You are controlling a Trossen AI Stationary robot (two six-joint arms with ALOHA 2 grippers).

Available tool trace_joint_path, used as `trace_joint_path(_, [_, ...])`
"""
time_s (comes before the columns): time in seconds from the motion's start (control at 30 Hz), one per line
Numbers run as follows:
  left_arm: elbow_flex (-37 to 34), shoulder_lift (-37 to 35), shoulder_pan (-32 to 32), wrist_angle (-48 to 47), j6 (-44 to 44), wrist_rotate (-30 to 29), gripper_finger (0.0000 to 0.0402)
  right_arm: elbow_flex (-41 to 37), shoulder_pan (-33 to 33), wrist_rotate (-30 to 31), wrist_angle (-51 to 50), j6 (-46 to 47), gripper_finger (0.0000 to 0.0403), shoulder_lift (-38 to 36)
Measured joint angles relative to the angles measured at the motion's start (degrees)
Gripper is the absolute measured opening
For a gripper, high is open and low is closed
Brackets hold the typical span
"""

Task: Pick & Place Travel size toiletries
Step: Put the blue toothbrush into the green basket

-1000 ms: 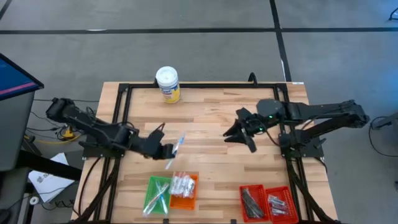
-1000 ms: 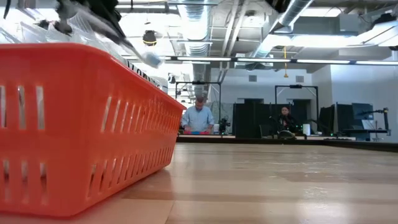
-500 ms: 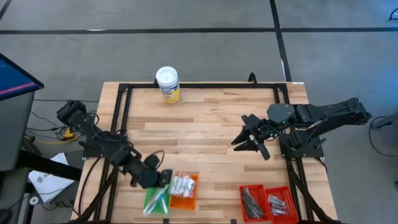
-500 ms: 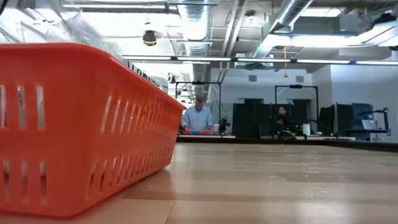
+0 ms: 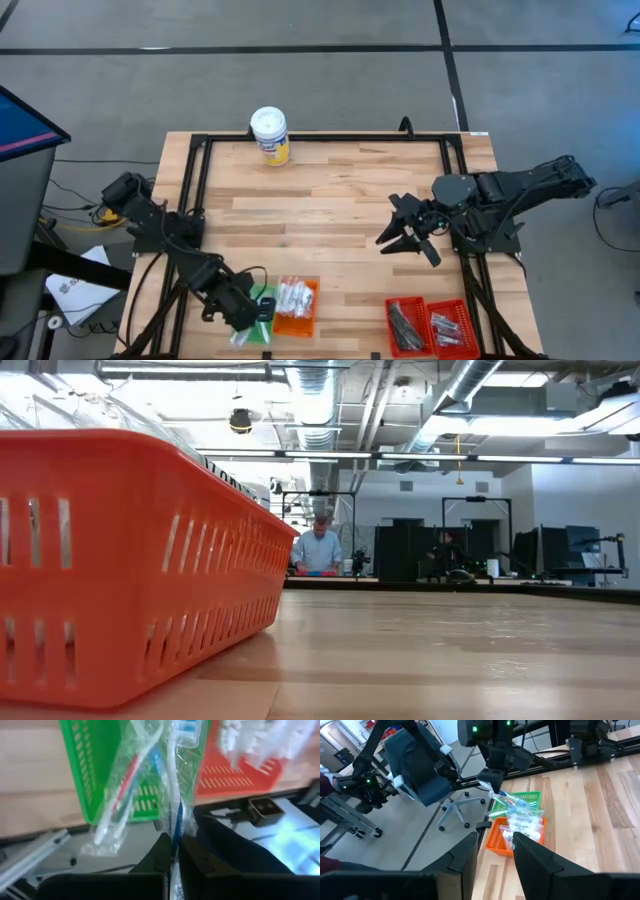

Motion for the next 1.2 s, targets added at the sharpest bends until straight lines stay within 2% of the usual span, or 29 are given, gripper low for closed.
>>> trace_joint_path(0.23, [0.0,2.7,0.1,-0.3,1.6,1.3,0.0004,0.0,0.2,0.0,0.0,0.5,0.0118,0.0])
trace_joint_path(0.53, [0.0,6.3,0.2,0.0,8.5,1.5,0.0004,0.0,1.8,0.0,0.0,0.5,0.0118,0.0])
trace_joint_path(0.8, [-2.7,6.7,0.2,0.0,9.0,2.0,0.0007,0.0,1.8,0.0,0.1,0.7,0.0118,0.0])
trace_joint_path(0.93, [-3.2,6.7,0.2,0.7,9.0,2.0,0.0027,0.0,1.8,0.0,0.1,0.9,0.0118,0.0])
trace_joint_path(1.2, [-3.3,6.6,0.5,3.1,9.2,1.7,0.0096,0.0,1.8,0.0,0.0,1.0,0.0118,0.0])
